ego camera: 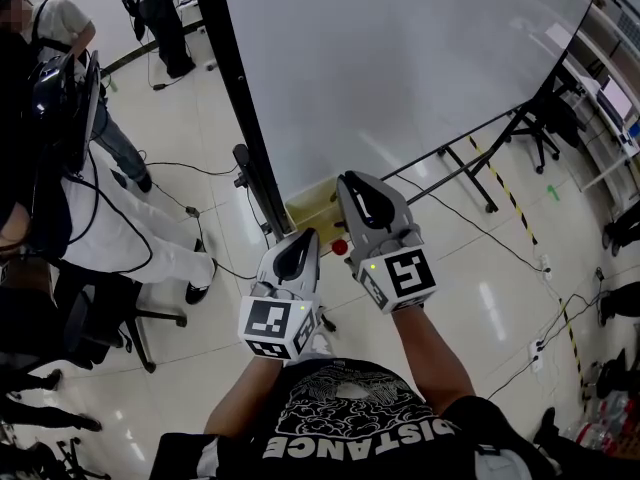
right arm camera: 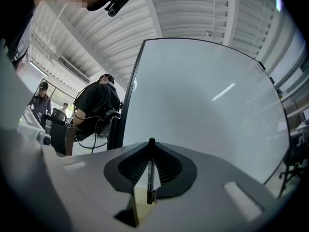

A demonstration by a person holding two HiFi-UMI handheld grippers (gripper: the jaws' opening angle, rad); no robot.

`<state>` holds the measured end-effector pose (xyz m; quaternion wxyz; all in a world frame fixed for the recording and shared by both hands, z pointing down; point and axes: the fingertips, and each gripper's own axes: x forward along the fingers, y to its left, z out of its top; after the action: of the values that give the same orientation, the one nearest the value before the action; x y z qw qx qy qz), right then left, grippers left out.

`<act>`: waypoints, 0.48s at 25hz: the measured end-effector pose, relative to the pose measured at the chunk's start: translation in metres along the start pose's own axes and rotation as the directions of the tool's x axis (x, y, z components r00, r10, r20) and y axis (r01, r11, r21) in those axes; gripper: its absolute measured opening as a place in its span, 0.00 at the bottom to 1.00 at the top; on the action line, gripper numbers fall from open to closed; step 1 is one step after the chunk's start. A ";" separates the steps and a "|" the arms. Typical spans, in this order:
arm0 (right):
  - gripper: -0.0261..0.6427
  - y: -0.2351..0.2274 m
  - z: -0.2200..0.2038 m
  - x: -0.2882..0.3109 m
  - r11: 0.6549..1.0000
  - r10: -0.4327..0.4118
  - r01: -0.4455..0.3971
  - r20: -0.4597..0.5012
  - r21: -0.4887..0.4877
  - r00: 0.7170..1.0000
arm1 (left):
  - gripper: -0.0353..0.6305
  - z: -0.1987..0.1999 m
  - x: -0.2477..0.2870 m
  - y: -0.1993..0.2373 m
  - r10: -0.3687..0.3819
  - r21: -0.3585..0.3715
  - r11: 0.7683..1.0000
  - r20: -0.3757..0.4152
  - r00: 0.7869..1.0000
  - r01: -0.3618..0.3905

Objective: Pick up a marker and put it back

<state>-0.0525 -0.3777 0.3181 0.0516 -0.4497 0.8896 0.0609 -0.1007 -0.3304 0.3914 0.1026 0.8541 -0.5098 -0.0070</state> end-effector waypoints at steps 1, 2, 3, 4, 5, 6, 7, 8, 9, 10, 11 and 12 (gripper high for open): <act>0.08 0.001 -0.003 0.001 1.000 -0.003 0.003 -0.007 -0.015 1.000 | 0.06 0.000 0.000 0.002 0.001 -0.001 1.000 -0.001 1.000 -0.001; 0.08 0.001 -0.005 0.001 0.999 -0.007 0.006 -0.013 -0.034 1.000 | 0.06 0.000 0.001 0.003 0.001 -0.001 1.000 -0.002 1.000 -0.001; 0.09 0.001 -0.007 0.002 0.999 -0.010 0.009 -0.019 -0.048 1.000 | 0.06 -0.001 0.001 0.004 0.000 -0.002 1.000 -0.004 1.000 0.000; 0.09 0.001 -0.008 0.002 0.999 -0.011 0.009 -0.026 -0.052 1.000 | 0.06 -0.001 0.002 0.005 -0.001 -0.002 1.000 -0.005 1.000 0.001; 0.09 0.000 -0.009 0.003 0.999 -0.010 0.008 -0.032 -0.051 0.999 | 0.06 -0.001 0.003 0.006 -0.002 -0.002 1.000 -0.006 1.000 0.002; 0.08 0.000 -0.009 0.004 0.999 -0.007 0.005 -0.034 -0.051 0.999 | 0.06 -0.001 0.004 0.006 -0.005 -0.003 1.000 -0.006 1.000 0.005; 0.09 0.001 -0.009 0.005 0.998 -0.005 0.003 -0.037 -0.055 0.999 | 0.06 -0.001 0.005 0.005 -0.007 -0.003 1.000 -0.005 1.000 0.007; 0.09 0.001 -0.009 0.005 0.998 -0.003 0.001 -0.040 -0.064 0.999 | 0.06 0.000 0.005 0.005 -0.010 -0.003 1.000 -0.004 1.000 0.010; 0.09 0.002 -0.008 0.004 0.997 -0.004 0.001 -0.042 -0.073 0.999 | 0.06 0.000 0.005 0.005 -0.011 -0.003 1.000 -0.003 1.000 0.011; 0.09 0.002 -0.006 0.004 0.997 -0.005 0.001 -0.039 -0.080 0.999 | 0.06 0.000 0.004 0.006 -0.011 -0.004 1.000 -0.003 1.000 0.011; 0.09 0.001 -0.004 0.004 0.997 -0.004 0.001 -0.037 -0.083 0.999 | 0.06 0.000 0.004 0.006 -0.010 -0.005 1.000 -0.002 1.000 0.010; 0.09 0.000 -0.004 0.004 0.996 -0.001 -0.002 -0.038 -0.084 0.999 | 0.06 0.000 0.004 0.007 -0.009 -0.005 1.000 -0.002 1.000 0.009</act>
<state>-0.0545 -0.3813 0.3215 0.0155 -0.4523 0.8872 0.0895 -0.1048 -0.3371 0.3930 0.1053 0.8562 -0.5058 -0.0078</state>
